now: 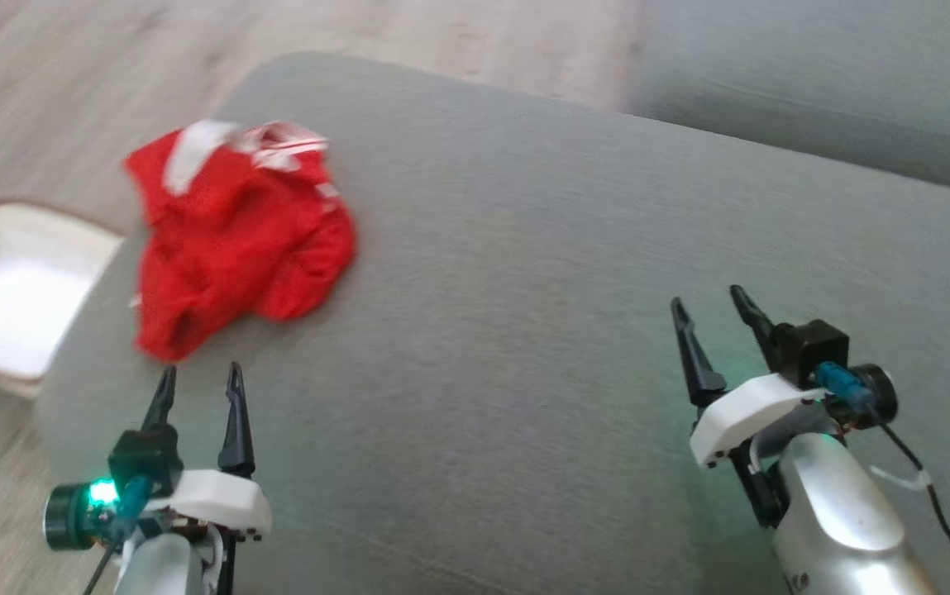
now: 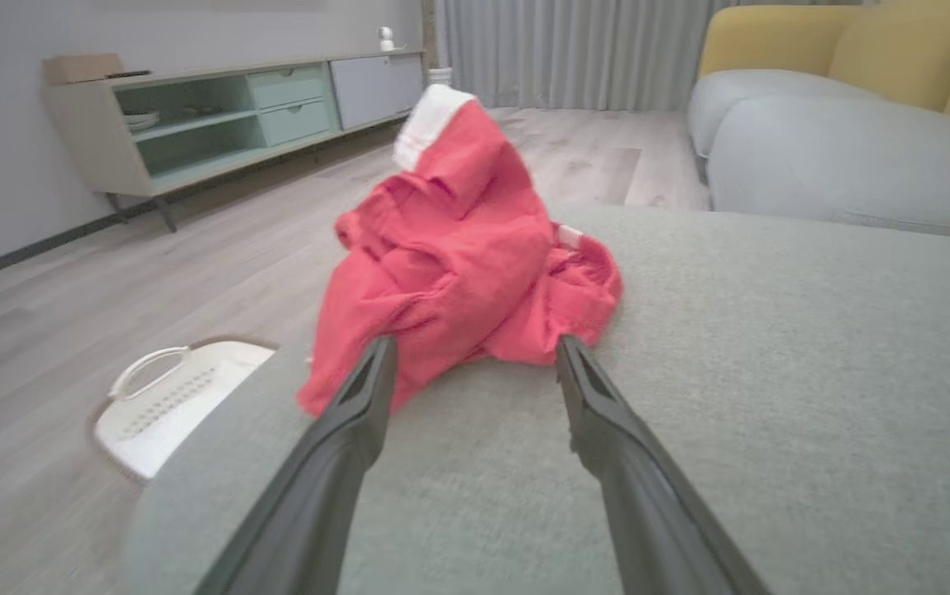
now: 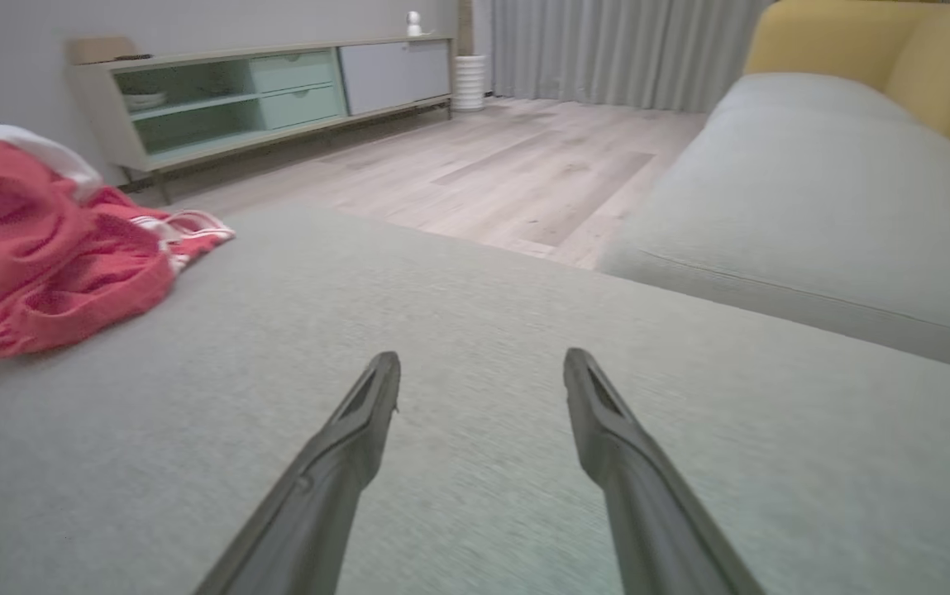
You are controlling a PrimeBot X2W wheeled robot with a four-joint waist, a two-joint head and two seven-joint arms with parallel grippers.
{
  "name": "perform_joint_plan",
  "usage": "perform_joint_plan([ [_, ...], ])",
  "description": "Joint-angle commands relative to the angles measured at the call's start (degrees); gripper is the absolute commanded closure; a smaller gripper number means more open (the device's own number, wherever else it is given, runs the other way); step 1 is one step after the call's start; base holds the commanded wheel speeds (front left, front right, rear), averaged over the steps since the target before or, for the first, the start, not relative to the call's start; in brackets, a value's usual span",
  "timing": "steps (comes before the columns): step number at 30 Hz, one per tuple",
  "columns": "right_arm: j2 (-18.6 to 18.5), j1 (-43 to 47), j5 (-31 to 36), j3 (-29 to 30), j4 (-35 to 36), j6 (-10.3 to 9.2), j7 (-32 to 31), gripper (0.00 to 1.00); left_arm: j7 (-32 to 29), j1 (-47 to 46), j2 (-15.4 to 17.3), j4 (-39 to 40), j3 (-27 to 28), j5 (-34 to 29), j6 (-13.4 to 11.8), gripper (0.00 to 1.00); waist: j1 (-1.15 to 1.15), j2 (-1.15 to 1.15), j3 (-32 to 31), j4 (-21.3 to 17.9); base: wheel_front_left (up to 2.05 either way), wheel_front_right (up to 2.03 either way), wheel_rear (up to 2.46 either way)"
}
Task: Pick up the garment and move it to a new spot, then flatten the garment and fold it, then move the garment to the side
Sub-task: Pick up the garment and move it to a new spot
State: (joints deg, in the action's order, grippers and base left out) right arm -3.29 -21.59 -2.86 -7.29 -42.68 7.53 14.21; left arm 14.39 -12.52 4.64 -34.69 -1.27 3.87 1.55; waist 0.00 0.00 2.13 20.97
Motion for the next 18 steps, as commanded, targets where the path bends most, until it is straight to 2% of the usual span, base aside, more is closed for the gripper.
perform_joint_plan([
  [1,0.4,-0.9,-0.9,-2.2,1.6,-0.04,0.8,0.0,0.6,-1.3,0.6,2.2,2.4,-0.3,0.2,0.0,0.0,0.0,-0.1,6.1,0.0,0.0,0.0],
  [5,0.4,-1.1,-2.0,-3.8,1.4,-0.04,0.8,0.0,0.6,-1.1,0.3,2.7,2.7,-0.3,0.9,0.0,0.0,0.0,0.5,9.3,0.0,0.0,0.0],
  [9,0.4,-1.9,-2.6,-5.3,0.7,-0.04,0.8,0.0,0.6,-1.6,0.5,3.4,3.0,-0.7,1.3,0.0,0.0,0.0,1.5,9.7,0.0,0.0,0.0],
  [15,0.4,-1.8,-1.2,-4.9,0.2,-0.04,0.8,0.0,0.6,-6.5,0.3,5.1,2.6,-0.5,3.0,0.0,0.0,0.0,3.6,8.6,0.0,0.0,0.0],
  [18,0.4,-2.6,0.0,-4.8,0.3,-0.04,0.8,0.0,0.6,-11.3,1.8,4.4,3.3,-0.2,3.7,0.0,0.0,0.0,5.6,6.8,0.0,0.0,0.0],
])
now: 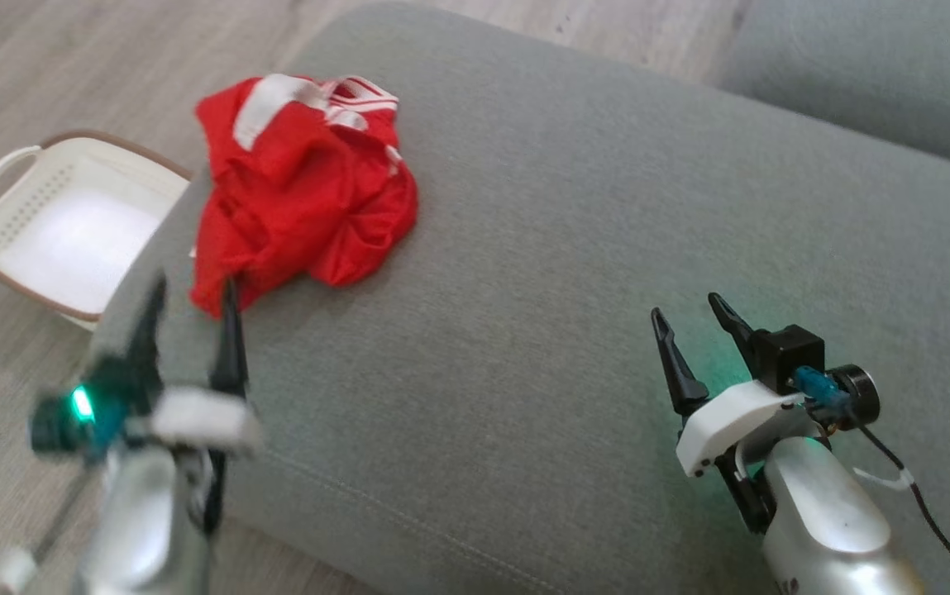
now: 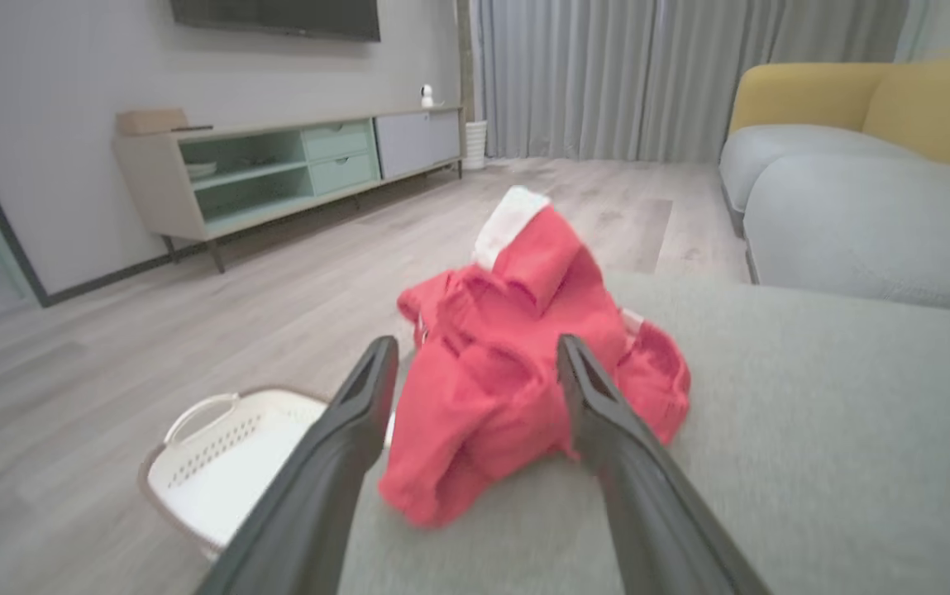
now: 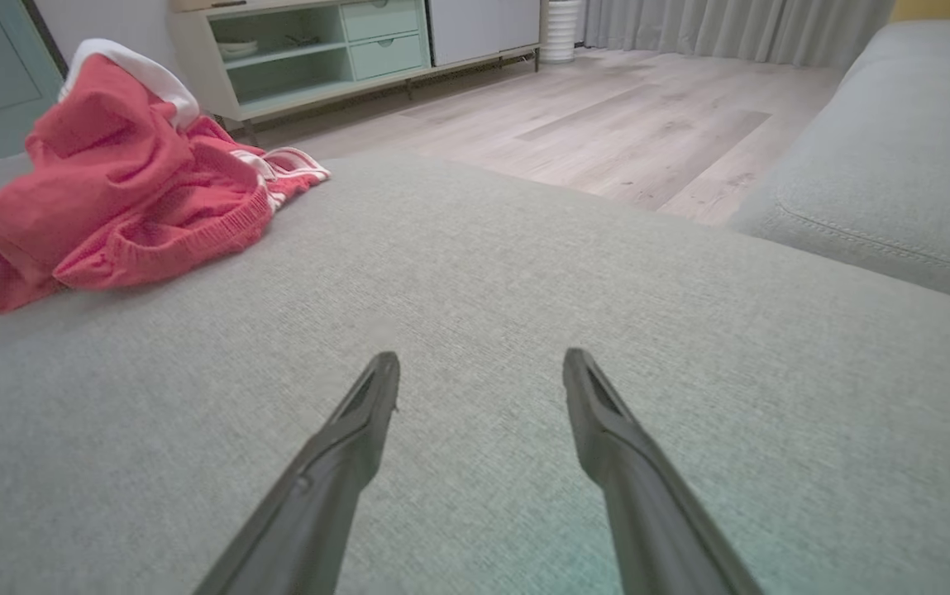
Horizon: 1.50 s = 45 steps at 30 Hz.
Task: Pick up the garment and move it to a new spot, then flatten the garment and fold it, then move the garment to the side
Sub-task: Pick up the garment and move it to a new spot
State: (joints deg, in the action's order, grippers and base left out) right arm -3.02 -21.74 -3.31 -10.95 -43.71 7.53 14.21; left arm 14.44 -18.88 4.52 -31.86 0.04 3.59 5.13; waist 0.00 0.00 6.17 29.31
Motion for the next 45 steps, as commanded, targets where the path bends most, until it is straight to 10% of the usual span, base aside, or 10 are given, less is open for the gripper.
perform_joint_plan([
  [1,0.1,-2.9,0.9,-1.2,1.4,-0.04,0.8,0.0,0.6,-6.8,2.8,0.5,2.1,0.1,0.3,0.0,0.0,0.0,2.4,-2.3,0.0,0.0,0.0],
  [27,-3.3,-8.6,2.2,-4.9,8.1,-0.04,0.8,0.0,-2.1,-32.9,16.7,-35.9,4.5,8.0,2.2,0.0,0.0,0.0,16.0,-17.9,0.0,0.0,0.0],
  [28,-3.3,-8.4,2.2,-4.9,8.0,-0.04,0.8,0.0,-2.1,-33.1,16.8,-36.6,4.3,7.9,2.2,0.62,0.0,0.0,15.8,-18.0,0.0,0.0,0.0],
  [29,-3.2,-8.2,2.2,-4.8,7.9,-0.04,0.8,0.0,-1.8,-33.5,17.0,-36.9,4.3,8.0,2.2,1.0,0.0,0.0,15.5,-18.1,0.0,0.0,0.0],
  [45,-0.1,0.7,-0.4,-2.9,7.3,-0.04,0.8,0.0,0.5,-33.3,13.7,-8.8,-10.2,13.7,2.3,1.0,0.0,0.0,-0.4,-26.4,0.0,0.0,0.0],
])
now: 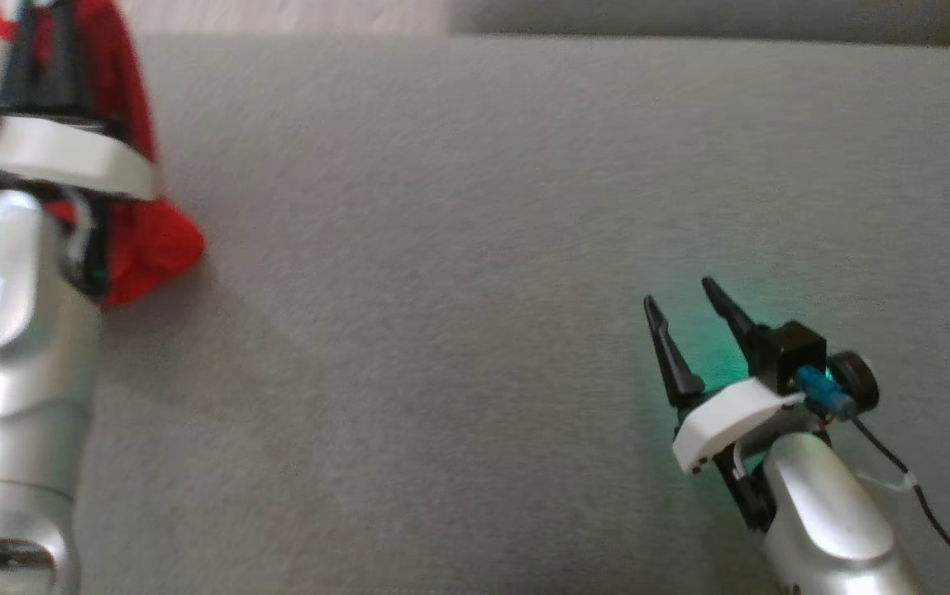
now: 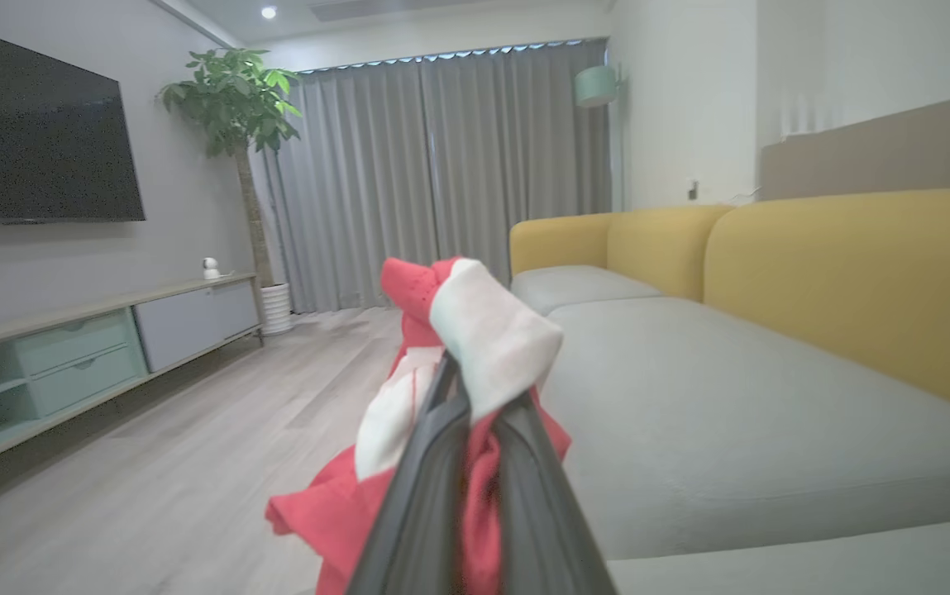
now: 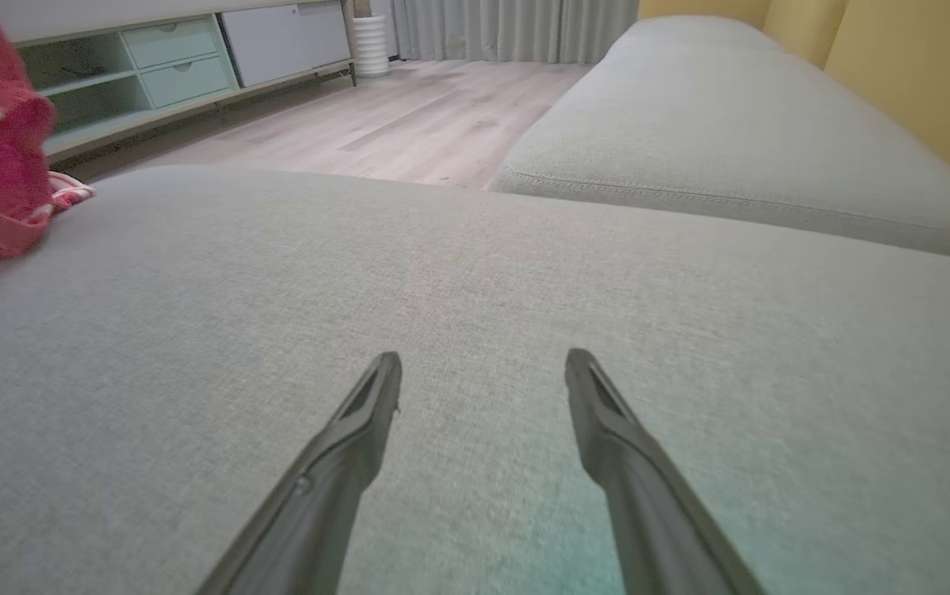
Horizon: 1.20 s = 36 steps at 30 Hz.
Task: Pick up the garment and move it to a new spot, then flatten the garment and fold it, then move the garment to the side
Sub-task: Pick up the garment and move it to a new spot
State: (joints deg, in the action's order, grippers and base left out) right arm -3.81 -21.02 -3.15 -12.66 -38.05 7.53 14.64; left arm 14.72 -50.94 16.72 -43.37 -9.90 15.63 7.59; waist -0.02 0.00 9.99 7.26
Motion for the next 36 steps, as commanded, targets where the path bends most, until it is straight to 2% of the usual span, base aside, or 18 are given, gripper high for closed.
perform_joint_plan([
  [1,0.7,0.5,-0.8,-1.6,1.7,-0.04,0.4,0.0,0.3,-1.3,1.3,3.7,-2.2,3.2,-0.1,1.0,0.02,0.0,-4.8,-5.5,0.0,0.0,0.0],
  [5,0.9,1.4,-1.7,-2.5,2.1,-0.04,0.4,0.0,0.3,-1.5,0.0,8.1,-9.9,8.5,-0.1,1.0,0.02,0.0,-5.9,-10.2,0.0,0.0,0.0],
  [9,0.9,1.8,-3.5,-4.3,2.5,-0.04,0.4,0.0,0.3,-0.5,-3.6,11.7,-14.2,13.2,-0.1,1.0,0.02,0.0,-6.4,-14.6,0.0,0.0,0.0],
  [13,0.9,1.6,-4.8,-5.5,2.9,-0.04,0.4,0.0,0.3,1.3,-8.2,13.9,-16.0,16.3,-0.1,1.0,0.02,0.0,-6.4,-18.4,0.0,0.0,0.0],
  [19,0.9,1.8,-5.6,-5.9,3.2,-0.04,0.4,0.0,0.3,4.8,-11.0,15.6,-16.7,15.5,-0.1,1.0,0.02,0.0,-6.0,-20.5,0.0,0.0,0.0],
  [20,0.9,1.8,-5.7,-5.9,3.2,-0.04,0.4,0.0,0.3,5.7,-10.8,15.5,-16.9,14.4,-0.1,0.87,0.02,0.0,-6.0,-20.6,0.0,0.0,0.0],
  [22,0.9,2.0,-5.8,-5.8,3.2,-0.04,0.4,0.0,0.3,8.5,-10.2,14.9,-16.8,12.4,-0.1,0.35,0.02,0.0,-6.2,-20.6,0.0,0.0,0.0],
  [24,0.9,2.4,-5.8,-5.4,3.2,-0.04,0.4,0.0,0.3,11.9,-9.0,14.8,-16.4,9.8,-0.1,0.06,0.02,0.0,-6.5,-20.1,0.0,0.0,0.0],
  [25,0.9,2.6,-5.8,-5.3,3.1,-0.04,0.4,0.0,0.3,14.0,-8.5,14.3,-15.8,8.9,-0.1,0.0,0.02,0.0,-6.7,-19.8,0.0,0.0,0.0],
  [30,0.9,3.4,-5.1,-3.8,2.9,-0.04,0.4,0.0,0.3,24.8,-7.0,12.5,-11.5,5.1,-0.7,0.0,0.02,0.0,-7.7,-17.0,0.0,0.0,0.0],
  [36,0.9,4.9,-4.0,-1.1,3.4,-0.04,0.4,0.0,0.3,36.9,-8.5,13.7,-2.9,3.0,-2.2,0.0,0.02,0.0,-9.0,-13.6,0.0,0.0,0.0],
])
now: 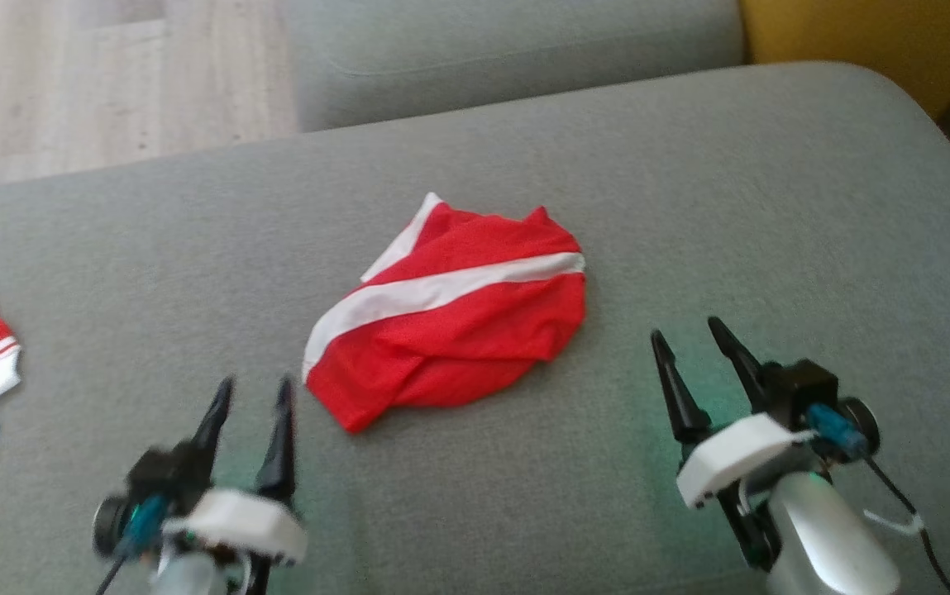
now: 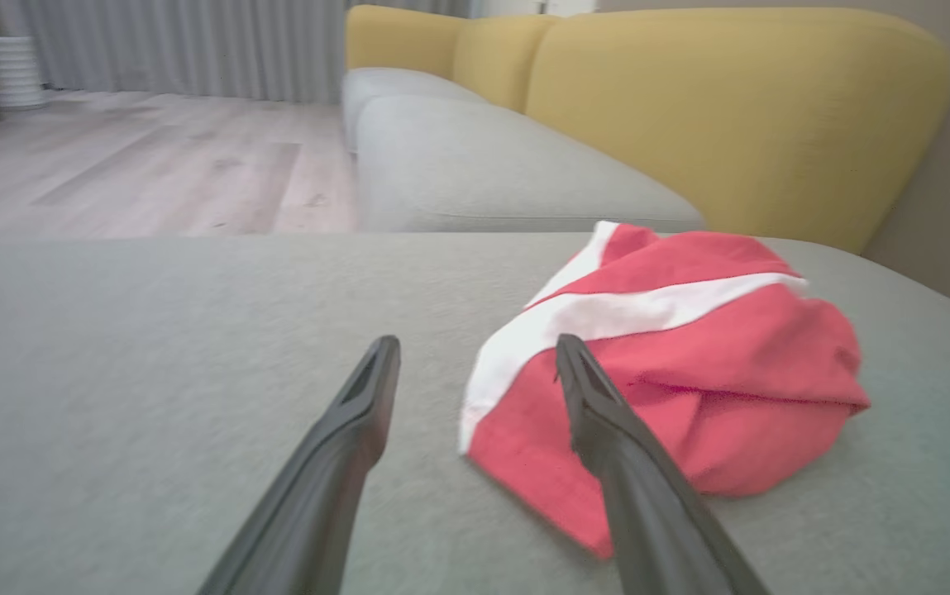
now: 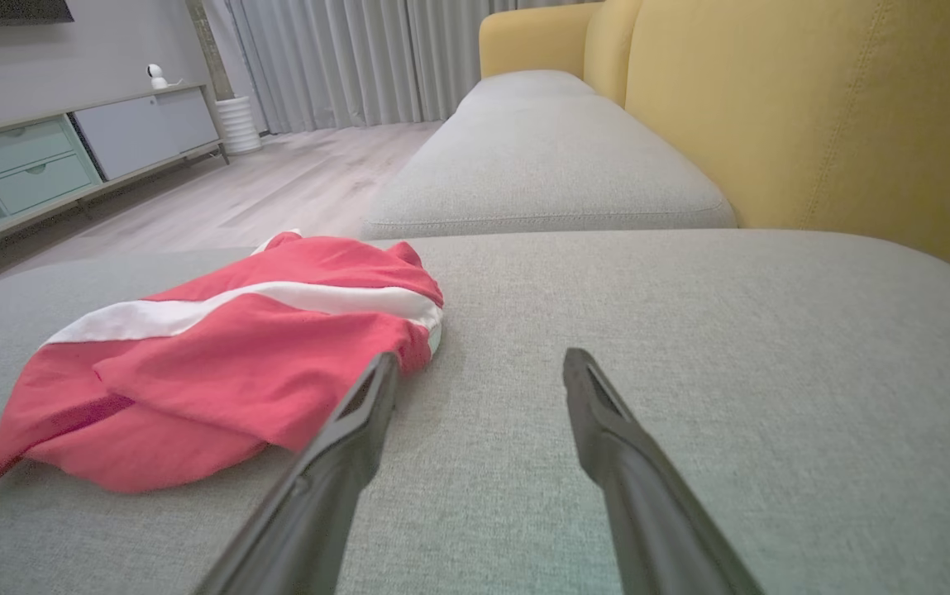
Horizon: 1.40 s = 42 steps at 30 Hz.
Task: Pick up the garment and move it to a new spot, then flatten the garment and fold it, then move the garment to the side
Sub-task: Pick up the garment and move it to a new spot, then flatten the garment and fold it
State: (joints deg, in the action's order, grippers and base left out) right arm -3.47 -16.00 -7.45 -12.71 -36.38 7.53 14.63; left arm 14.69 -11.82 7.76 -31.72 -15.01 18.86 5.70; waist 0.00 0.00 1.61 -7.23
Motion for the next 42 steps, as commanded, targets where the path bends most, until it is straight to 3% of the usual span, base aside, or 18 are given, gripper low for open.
perform_joint_plan([
  [1,0.6,0.2,0.4,-0.6,1.9,-0.04,0.4,0.0,0.3,-0.6,-0.1,2.8,4.1,-0.3,-0.5,0.0,0.0,0.0,-0.9,1.3,0.0,0.0,0.0],
  [4,0.6,1.8,0.5,1.4,2.6,-0.04,0.4,0.0,0.3,4.5,-1.7,5.7,9.2,-2.9,-0.4,0.0,0.0,0.0,-1.7,2.7,0.0,0.0,0.0],
  [11,0.6,4.1,-0.2,1.9,2.8,-0.04,0.4,0.0,0.3,10.3,-4.3,11.2,15.2,-6.8,-0.7,0.0,0.0,0.0,-2.5,3.2,0.0,0.0,0.0],
  [23,0.6,2.9,-0.8,2.3,1.9,-0.04,0.4,0.0,0.3,9.7,-4.9,11.5,14.5,-5.9,-0.2,0.0,0.0,0.0,-1.3,4.5,0.0,0.0,0.0],
  [29,0.6,-1.5,-1.5,5.0,0.0,-0.04,0.4,0.0,0.3,7.6,-4.9,11.8,10.9,-5.2,0.2,0.0,0.0,0.0,1.7,10.5,0.0,0.0,0.0],
  [34,0.6,-8.1,-0.2,11.2,-6.2,-0.04,0.4,0.0,0.3,5.2,-4.9,12.6,8.1,-4.9,0.7,0.0,0.0,0.0,5.8,16.6,0.0,0.0,0.0],
  [42,0.4,-14.3,9.3,21.3,-16.2,-0.04,0.4,0.0,0.3,3.2,-4.9,13.4,7.3,-3.8,0.8,0.0,0.0,0.0,10.3,23.1,0.0,0.0,0.0],
])
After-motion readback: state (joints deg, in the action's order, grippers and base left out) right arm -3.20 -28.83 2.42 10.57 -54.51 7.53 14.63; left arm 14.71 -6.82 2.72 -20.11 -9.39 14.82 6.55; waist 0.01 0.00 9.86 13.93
